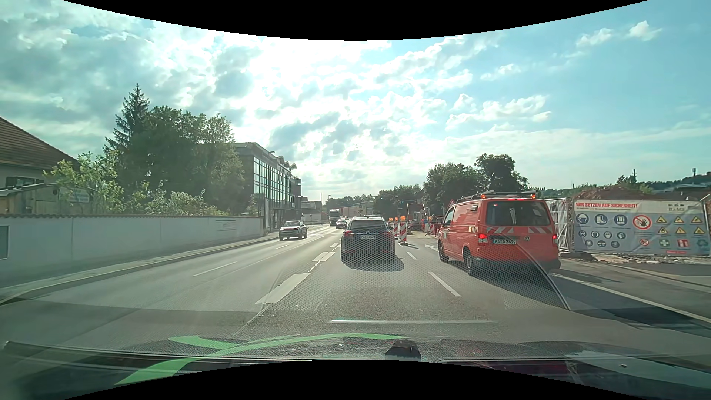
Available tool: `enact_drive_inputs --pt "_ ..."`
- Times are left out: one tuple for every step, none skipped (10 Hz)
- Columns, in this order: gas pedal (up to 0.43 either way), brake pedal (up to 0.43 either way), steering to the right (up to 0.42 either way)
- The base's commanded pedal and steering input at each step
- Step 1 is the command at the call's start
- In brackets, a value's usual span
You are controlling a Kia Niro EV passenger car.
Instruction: Follow the waypoints while adhering to traffic rules and regulations
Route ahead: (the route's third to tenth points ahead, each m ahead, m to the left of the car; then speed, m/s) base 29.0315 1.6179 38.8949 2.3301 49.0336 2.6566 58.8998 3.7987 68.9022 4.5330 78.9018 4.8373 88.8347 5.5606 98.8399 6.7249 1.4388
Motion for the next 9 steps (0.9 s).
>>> enact_drive_inputs --pt "0.087 0.000 -0.018" --pt "0.098 0.000 -0.018" --pt "0.110 0.000 -0.018" --pt "0.110 0.000 -0.018" --pt "0.110 0.000 -0.018" --pt "0.118 0.000 -0.018" --pt "0.118 0.000 -0.018" --pt "0.118 0.000 -0.018" --pt "0.118 0.000 -0.018"
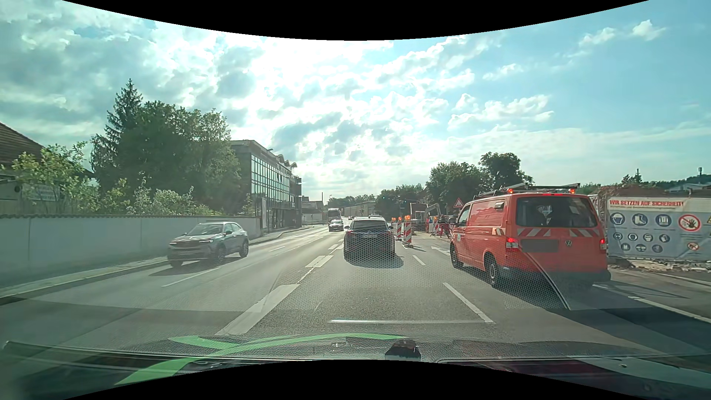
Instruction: Follow the waypoints while adhering to traffic rules and regulations
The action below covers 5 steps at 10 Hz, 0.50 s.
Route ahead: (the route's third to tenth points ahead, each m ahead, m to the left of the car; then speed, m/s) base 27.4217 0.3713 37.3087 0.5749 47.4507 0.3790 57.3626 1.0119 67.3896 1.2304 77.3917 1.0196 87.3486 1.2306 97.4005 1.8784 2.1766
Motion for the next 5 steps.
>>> enact_drive_inputs --pt "0.110 0.000 -0.018" --pt "0.079 0.000 -0.016" --pt "0.067 0.000 -0.016" --pt "0.059 0.000 -0.016" --pt "0.047 0.000 -0.015"
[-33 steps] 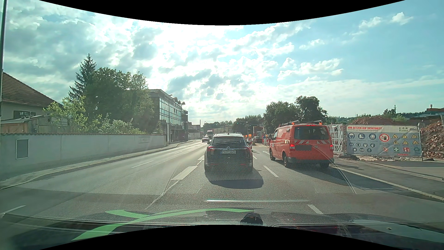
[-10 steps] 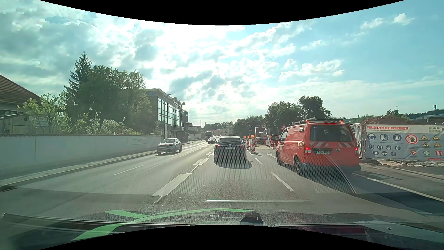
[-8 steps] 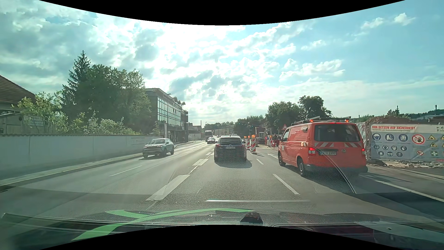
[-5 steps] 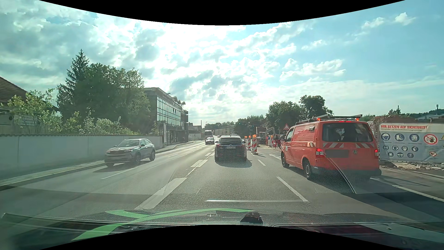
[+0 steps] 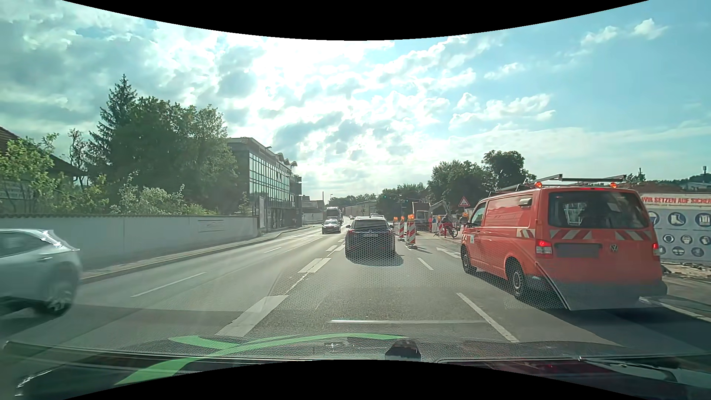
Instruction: Follow the waypoints while adhering to traffic rules and regulations
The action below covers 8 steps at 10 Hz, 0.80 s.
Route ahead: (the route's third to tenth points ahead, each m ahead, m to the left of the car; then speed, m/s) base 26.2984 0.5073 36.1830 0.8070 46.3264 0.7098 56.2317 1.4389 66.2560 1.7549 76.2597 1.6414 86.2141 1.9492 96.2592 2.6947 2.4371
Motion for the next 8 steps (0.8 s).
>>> enact_drive_inputs --pt "0.020 0.000 -0.015" --pt "0.008 0.000 -0.014" --pt "0.047 0.000 -0.013" --pt "0.087 0.000 -0.012" --pt "0.110 0.000 -0.010" --pt "0.110 0.000 -0.009" --pt "0.110 0.000 -0.009" --pt "0.118 0.000 -0.009"
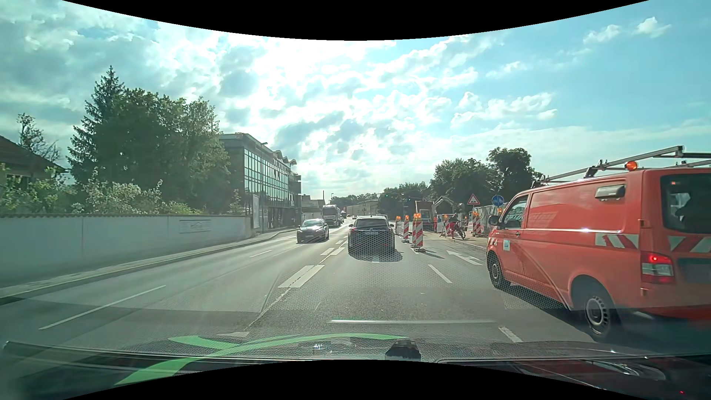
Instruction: Follow the waypoints while adhering to traffic rules and regulations
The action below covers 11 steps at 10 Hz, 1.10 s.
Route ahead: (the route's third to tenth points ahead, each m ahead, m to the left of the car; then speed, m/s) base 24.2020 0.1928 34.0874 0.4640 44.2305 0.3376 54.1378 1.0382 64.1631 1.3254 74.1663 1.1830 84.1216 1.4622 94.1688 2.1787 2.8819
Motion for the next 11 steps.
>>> enact_drive_inputs --pt "0.118 0.000 -0.008" --pt "0.130 0.000 -0.009" --pt "0.138 0.000 -0.009" --pt "0.138 0.000 -0.008" --pt "0.150 0.000 -0.008" --pt "0.150 0.000 -0.009" --pt "0.157 0.000 -0.008" --pt "0.157 0.000 -0.008" --pt "0.157 0.000 -0.007" --pt "0.157 0.000 -0.007" --pt "0.157 0.000 -0.007"
